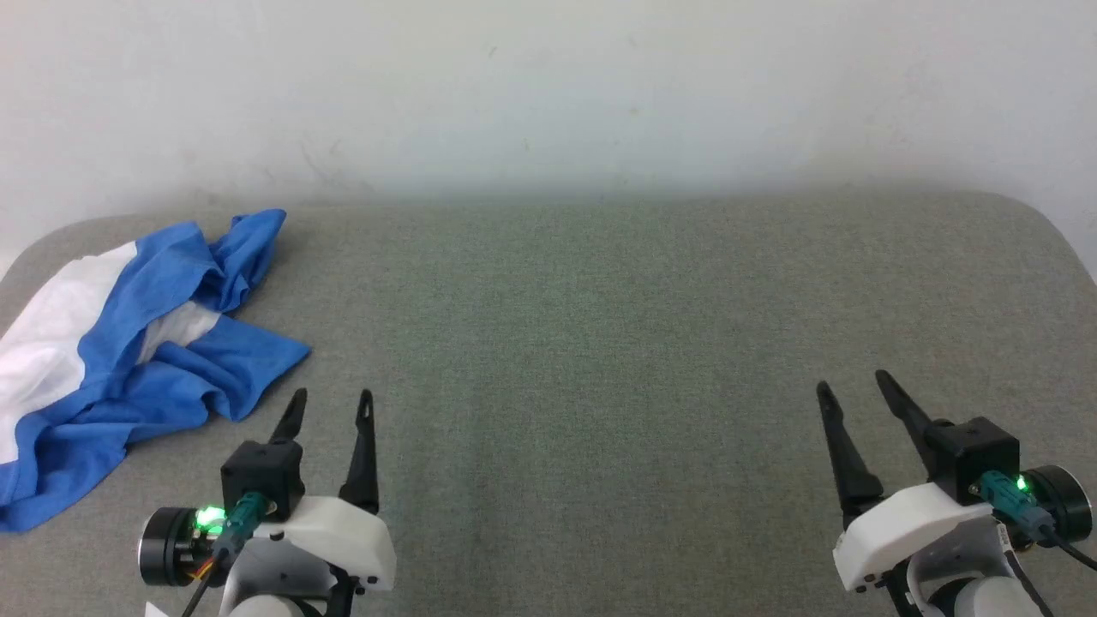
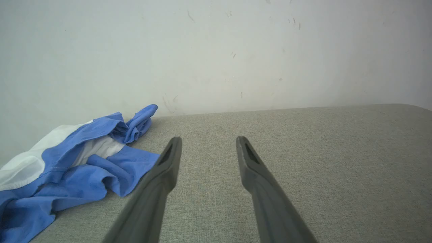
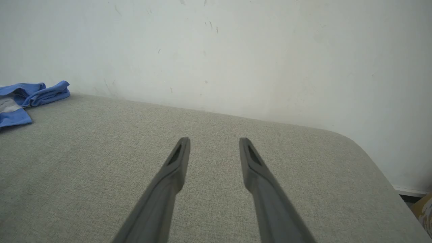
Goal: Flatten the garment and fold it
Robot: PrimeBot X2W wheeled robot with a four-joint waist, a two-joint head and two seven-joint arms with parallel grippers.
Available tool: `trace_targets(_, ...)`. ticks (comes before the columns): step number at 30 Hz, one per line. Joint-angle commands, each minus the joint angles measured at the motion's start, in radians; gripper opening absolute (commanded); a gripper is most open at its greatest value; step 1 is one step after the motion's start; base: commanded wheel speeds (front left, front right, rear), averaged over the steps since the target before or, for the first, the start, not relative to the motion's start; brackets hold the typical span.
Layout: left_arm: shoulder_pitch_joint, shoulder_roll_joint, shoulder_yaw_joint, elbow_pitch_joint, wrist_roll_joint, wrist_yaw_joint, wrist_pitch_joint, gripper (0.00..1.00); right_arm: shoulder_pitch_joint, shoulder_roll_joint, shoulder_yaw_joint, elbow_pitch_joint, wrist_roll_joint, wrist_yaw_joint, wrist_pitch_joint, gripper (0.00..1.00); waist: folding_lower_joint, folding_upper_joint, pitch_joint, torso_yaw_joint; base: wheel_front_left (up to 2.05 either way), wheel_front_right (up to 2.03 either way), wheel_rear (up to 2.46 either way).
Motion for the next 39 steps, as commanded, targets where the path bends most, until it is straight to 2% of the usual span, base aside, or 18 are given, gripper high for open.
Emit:
trace_targets(1, -0.001, 0.0, -0.001, 0.002, -0.004, 0.002, -0.009, 1.0, 0.002, 0.0, -0.002, 0.006, 0.011, 0.0, -0.008, 1.0, 0.0, 0.0, 0.0, 0.0, 0.0, 0.0, 0.0)
trace_targets(22, -0.008, -0.001, 0.0, 0.019, -0.02, 0.011, -0.052, 1.0, 0.0, 0.001, -0.019, 0.039, 0.057, 0.0, -0.052, 1.0, 0.0, 0.0, 0.001, 0.014, 0.0, 0.0, 0.0)
trace_targets(39, -0.01, -0.002, 0.001, 0.033, -0.036, 0.024, -0.088, 1.0, 0.001, 0.001, -0.025, 0.062, 0.093, -0.001, -0.088, 1.0, 0.0, 0.0, 0.003, 0.095, 0.0, 0.0, 0.0)
